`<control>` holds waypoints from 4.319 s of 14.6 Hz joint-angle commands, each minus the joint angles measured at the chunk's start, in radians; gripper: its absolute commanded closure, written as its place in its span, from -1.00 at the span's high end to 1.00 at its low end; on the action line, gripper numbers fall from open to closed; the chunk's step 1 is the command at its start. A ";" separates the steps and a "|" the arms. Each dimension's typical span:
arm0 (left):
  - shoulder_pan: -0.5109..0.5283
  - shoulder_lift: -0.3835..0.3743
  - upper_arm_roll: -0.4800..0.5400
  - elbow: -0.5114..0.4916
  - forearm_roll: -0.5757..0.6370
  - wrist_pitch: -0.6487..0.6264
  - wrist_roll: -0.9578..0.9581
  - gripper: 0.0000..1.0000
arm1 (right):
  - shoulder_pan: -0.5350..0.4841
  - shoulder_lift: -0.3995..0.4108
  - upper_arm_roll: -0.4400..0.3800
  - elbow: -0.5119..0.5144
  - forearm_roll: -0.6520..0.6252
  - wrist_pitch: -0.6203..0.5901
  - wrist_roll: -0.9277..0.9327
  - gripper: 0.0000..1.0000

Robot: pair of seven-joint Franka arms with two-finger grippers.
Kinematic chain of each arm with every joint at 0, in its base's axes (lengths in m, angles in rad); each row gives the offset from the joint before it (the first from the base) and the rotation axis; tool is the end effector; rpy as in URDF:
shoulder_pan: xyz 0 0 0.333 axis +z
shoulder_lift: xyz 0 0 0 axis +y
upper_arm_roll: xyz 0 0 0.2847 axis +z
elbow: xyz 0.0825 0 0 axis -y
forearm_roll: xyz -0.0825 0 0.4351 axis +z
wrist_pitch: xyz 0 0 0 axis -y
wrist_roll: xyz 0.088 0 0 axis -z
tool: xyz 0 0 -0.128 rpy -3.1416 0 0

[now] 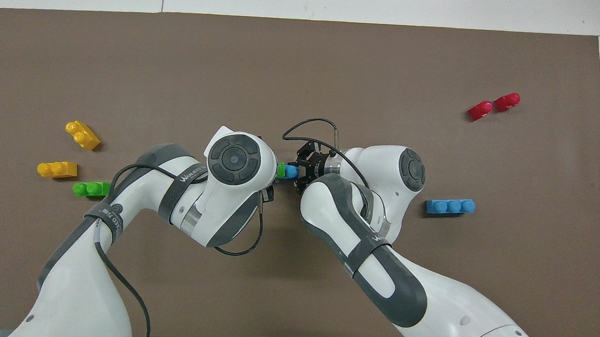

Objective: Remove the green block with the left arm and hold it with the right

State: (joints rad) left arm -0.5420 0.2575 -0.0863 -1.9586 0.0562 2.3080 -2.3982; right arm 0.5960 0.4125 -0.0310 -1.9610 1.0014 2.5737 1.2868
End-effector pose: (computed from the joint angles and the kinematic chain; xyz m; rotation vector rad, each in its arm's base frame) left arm 0.5265 -0.3794 0.2728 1.9689 2.3288 0.0410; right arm 0.5609 0.3503 0.1957 -1.8713 1.7996 0.4894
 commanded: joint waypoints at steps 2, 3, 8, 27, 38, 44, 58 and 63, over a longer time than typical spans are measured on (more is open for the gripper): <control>0.023 -0.075 0.013 0.061 0.017 -0.119 0.005 -1.00 | -0.004 0.005 0.006 -0.024 0.028 0.013 -0.032 -1.00; 0.027 -0.081 0.013 0.073 0.016 -0.143 0.007 -1.00 | -0.004 0.005 0.006 -0.024 0.028 0.013 -0.032 -1.00; 0.072 -0.149 0.017 0.082 0.013 -0.211 0.072 -1.00 | -0.031 0.002 0.006 -0.018 0.026 -0.016 -0.040 -1.00; 0.434 -0.192 0.019 -0.198 0.007 -0.032 1.195 -1.00 | -0.677 -0.029 -0.003 0.102 -0.376 -0.581 -0.286 -1.00; 0.548 -0.057 0.020 -0.203 0.008 0.188 1.380 -1.00 | -0.719 -0.037 -0.003 0.034 -0.372 -0.524 -0.310 -1.00; 0.568 -0.021 0.025 -0.192 0.019 0.229 1.415 -1.00 | -0.714 -0.043 -0.003 0.001 -0.369 -0.487 -0.356 -1.00; 0.586 -0.030 0.023 -0.163 0.059 0.217 1.421 1.00 | -0.703 -0.242 0.005 0.048 -0.377 -0.725 -0.199 0.88; 0.571 -0.075 0.023 -0.080 0.060 0.095 1.488 1.00 | -0.662 -0.351 0.008 0.097 -0.542 -0.765 -0.227 0.95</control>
State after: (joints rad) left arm 0.0283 0.2117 -0.0598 -2.0908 0.0963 2.5020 -0.9581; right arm -0.0903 0.1051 -0.0300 -1.8804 0.5412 1.8195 1.0753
